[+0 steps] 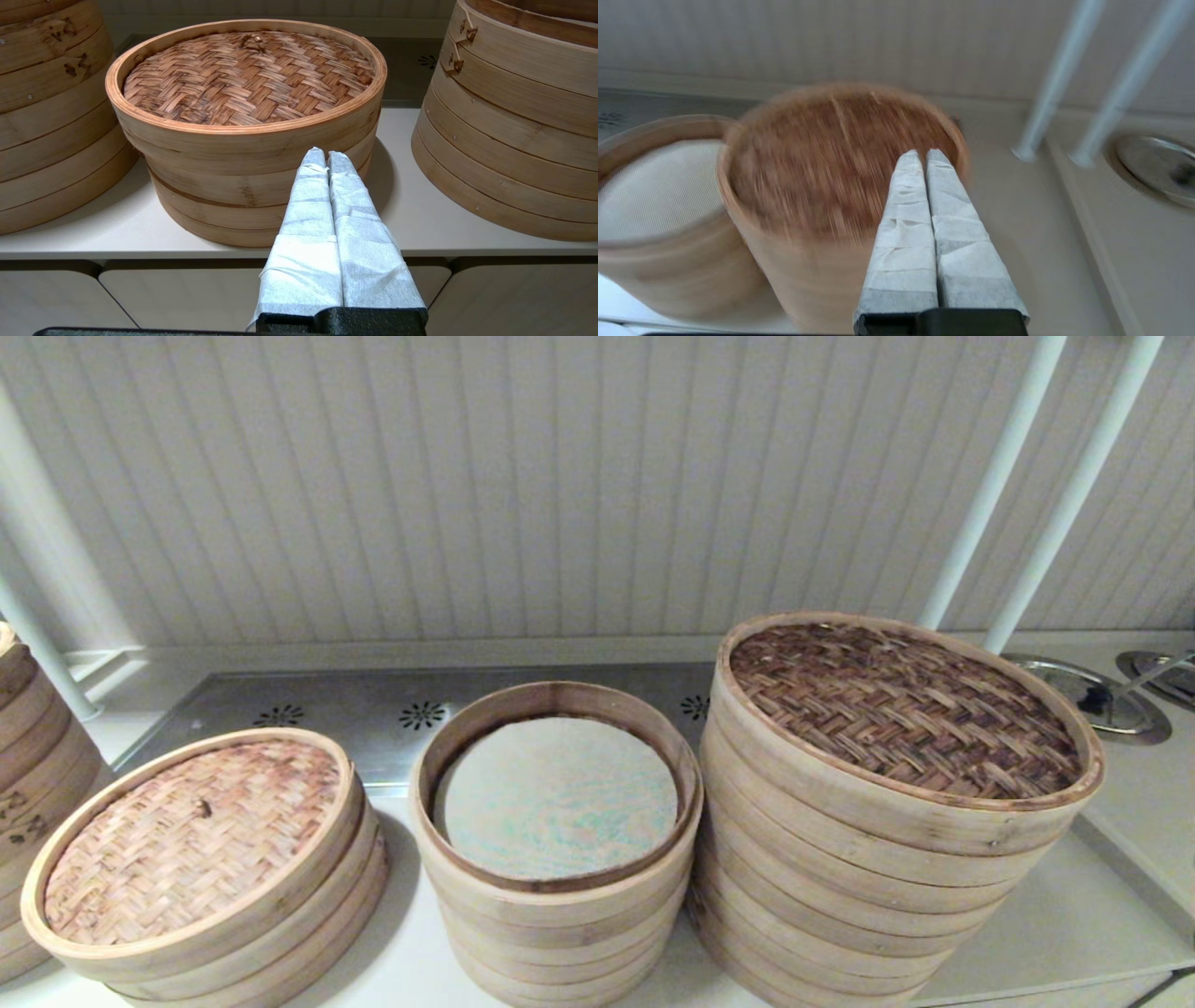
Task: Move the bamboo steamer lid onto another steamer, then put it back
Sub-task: Pick up the steamer
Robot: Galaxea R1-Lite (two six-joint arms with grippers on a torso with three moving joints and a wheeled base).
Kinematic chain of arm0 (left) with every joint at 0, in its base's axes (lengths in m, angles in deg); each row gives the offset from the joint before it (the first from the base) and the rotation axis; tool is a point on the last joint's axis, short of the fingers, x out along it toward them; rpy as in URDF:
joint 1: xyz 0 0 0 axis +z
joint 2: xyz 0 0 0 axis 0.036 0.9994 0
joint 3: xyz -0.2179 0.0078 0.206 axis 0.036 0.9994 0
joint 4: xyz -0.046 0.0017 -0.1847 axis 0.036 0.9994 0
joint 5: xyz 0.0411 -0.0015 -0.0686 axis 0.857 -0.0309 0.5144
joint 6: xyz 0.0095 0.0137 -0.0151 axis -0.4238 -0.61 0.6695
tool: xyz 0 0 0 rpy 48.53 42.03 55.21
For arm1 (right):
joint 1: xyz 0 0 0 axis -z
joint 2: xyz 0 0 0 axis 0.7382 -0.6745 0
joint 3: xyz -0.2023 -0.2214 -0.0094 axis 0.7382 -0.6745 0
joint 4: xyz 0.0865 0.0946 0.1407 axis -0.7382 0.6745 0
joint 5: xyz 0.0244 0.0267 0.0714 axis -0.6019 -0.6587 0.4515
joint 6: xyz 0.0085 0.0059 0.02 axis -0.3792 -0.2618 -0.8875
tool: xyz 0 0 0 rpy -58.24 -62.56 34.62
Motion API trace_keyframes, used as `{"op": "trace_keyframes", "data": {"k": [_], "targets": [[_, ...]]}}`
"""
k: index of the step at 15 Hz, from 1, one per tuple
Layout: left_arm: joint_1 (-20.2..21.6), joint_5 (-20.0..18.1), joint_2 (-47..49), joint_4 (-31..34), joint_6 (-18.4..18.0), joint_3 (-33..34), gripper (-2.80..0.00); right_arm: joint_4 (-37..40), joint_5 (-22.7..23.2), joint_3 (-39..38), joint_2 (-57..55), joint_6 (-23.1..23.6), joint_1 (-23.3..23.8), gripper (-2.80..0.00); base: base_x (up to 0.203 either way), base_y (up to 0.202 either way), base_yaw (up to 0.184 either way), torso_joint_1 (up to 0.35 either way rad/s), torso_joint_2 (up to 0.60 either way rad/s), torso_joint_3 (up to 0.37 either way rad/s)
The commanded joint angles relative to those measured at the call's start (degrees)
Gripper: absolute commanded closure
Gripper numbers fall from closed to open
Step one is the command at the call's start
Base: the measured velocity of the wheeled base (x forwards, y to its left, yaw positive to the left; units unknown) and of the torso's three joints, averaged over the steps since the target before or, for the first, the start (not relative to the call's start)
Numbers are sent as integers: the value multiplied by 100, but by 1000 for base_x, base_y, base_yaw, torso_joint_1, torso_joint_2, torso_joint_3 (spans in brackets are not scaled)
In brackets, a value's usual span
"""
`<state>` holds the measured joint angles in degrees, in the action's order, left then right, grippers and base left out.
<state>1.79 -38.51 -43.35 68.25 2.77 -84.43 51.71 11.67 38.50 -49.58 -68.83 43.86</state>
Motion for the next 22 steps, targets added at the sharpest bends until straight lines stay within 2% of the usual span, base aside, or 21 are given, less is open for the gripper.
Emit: {"op": "trace_keyframes", "data": {"k": [1, 4, 6, 12, 18, 19, 20, 22], "targets": [[0, 2, 6, -1, 2, 0, 0, 78, 26, 832, -1485, -8, -429, 0, 0, 0, 0, 0, 0, 0], [0, 2, -2, -1, 2, 0, 0, 188, -14, 1466, -2320, -21, -789, 0, 0, 0, 0, 0, 0, 0], [0, 2, -1, -1, 2, 0, 0, 207, -38, 1599, -2491, -25, -892, 0, 0, 0, 0, 0, 0, 0], [0, 2, -2, -1, 2, 0, 0, 201, -29, 1487, -2586, -16, -852, 0, 0, 0, 0, 0, 0, 0], [0, -3, -1, -1, 2, 0, 0, 182, -55, 1396, -2947, 1, -1183, 0, 0, 0, 0, 0, 0, 0], [0, 2, 1, -1, 2, 0, 0, 152, -60, 1359, -2952, 0, -1183, -199, 0, 0, 0, 0, 0, 0], [0, 2, -2, -1, 2, 0, 0, 140, -117, 1321, -2942, 2, -1197, -280, 0, 0, 0, 0, 0, 0], [0, 2, -2, -1, 2, 0, 0, 192, -284, 1353, -2894, 19, -1210, -280, 0, 0, 0, 0, 0, 0]]}}
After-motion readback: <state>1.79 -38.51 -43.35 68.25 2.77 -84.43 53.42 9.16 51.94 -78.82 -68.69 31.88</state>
